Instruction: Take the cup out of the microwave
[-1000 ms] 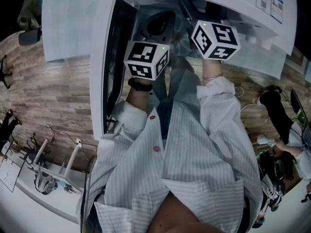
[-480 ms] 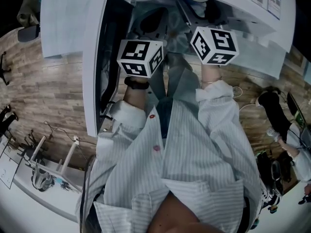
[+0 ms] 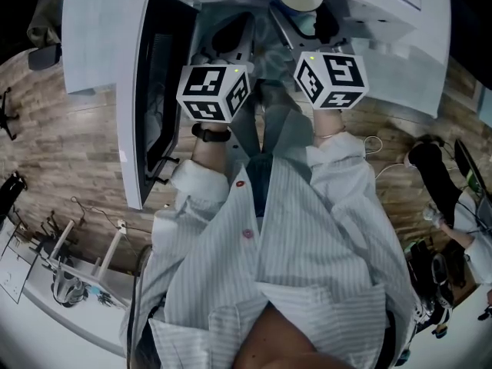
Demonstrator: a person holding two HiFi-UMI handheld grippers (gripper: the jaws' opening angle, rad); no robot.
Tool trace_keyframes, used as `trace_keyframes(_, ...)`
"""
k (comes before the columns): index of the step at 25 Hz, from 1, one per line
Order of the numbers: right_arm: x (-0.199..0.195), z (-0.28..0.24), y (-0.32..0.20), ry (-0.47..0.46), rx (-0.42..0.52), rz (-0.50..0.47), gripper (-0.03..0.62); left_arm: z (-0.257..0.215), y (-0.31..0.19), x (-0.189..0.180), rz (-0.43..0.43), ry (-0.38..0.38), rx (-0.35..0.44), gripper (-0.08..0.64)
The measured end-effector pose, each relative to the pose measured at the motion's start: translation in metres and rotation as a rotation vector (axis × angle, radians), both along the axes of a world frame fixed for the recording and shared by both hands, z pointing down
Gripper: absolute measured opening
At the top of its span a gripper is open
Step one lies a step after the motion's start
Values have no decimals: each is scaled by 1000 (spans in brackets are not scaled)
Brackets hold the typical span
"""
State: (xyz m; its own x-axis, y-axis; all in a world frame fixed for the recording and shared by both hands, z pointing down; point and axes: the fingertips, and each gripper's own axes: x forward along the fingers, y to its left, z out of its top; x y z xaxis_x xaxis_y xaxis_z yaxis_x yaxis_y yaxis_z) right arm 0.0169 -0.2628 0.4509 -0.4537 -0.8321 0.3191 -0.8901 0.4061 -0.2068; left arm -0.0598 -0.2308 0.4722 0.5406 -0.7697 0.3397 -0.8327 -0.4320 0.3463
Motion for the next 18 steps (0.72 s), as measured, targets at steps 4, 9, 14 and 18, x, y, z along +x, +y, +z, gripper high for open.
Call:
trace_keyframes(4, 6, -4, 12, -7, -8, -8, 345, -7, 6, 6, -5, 3, 5, 8)
trace_keyframes(9, 15, -13, 26, -21, -10, -16, 345, -19, 10, 14, -7, 11, 21, 8)
trace_keyframes(14, 15, -15, 40, -33, -18, -41, 345, -23, 15, 16, -14, 18, 31, 8)
trace_keyframes(18, 26, -36, 53, -73, -27, -44, 345, -40, 17, 26, -33, 32, 31, 8)
